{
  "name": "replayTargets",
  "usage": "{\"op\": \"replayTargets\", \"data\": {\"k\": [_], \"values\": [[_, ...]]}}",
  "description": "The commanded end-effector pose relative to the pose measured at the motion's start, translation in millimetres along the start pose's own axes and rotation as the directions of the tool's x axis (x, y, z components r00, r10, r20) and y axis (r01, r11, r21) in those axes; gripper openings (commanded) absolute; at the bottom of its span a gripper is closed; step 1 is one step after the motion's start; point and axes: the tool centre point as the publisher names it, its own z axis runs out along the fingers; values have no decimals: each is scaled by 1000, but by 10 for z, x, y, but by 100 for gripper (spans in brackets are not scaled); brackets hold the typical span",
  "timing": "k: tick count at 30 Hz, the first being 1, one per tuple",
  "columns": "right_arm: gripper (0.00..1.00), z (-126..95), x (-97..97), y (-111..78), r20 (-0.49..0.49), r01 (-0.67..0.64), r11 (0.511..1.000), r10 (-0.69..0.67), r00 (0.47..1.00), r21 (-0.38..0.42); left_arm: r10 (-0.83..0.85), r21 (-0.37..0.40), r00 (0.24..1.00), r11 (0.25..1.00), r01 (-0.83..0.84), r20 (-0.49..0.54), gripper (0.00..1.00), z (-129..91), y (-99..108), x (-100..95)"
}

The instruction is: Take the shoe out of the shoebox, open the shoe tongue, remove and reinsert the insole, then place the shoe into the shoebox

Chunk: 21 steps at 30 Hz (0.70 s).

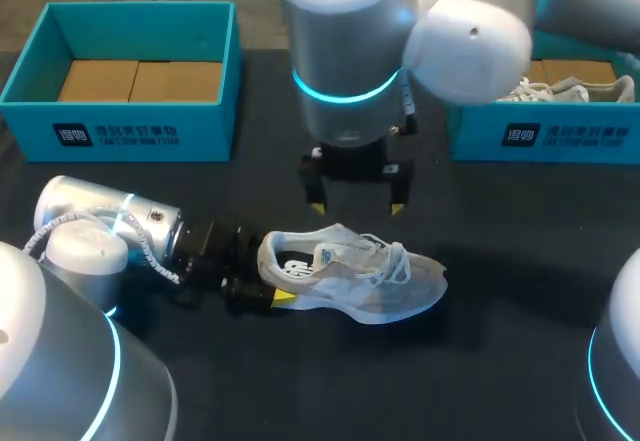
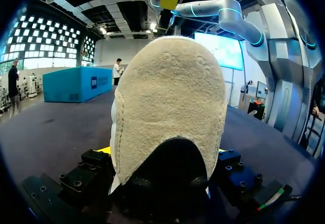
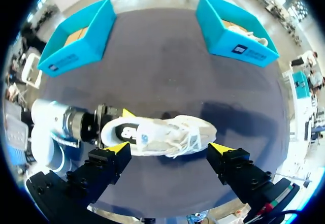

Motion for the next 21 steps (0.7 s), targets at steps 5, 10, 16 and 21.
{"op": "replayTargets", "data": {"k": [5,10,16,21], "values": [[100,148,497,-277,225,-191,980,198,954,-52,0,0,1000,1000,0,4,0,13,18,-10],[100,247,572,-351,267,-214,974,225,937,-70,0,0,1000,1000,0,4,0,13,18,-10],[100,371,663,-350,301,-236,968,252,920,-89,0,0,1000,1000,0,4,0,13,18,-10],[100,463,667,-344,322,-270,956,292,901,-112,0,0,1000,1000,0,4,0,13,18,-10]]}}
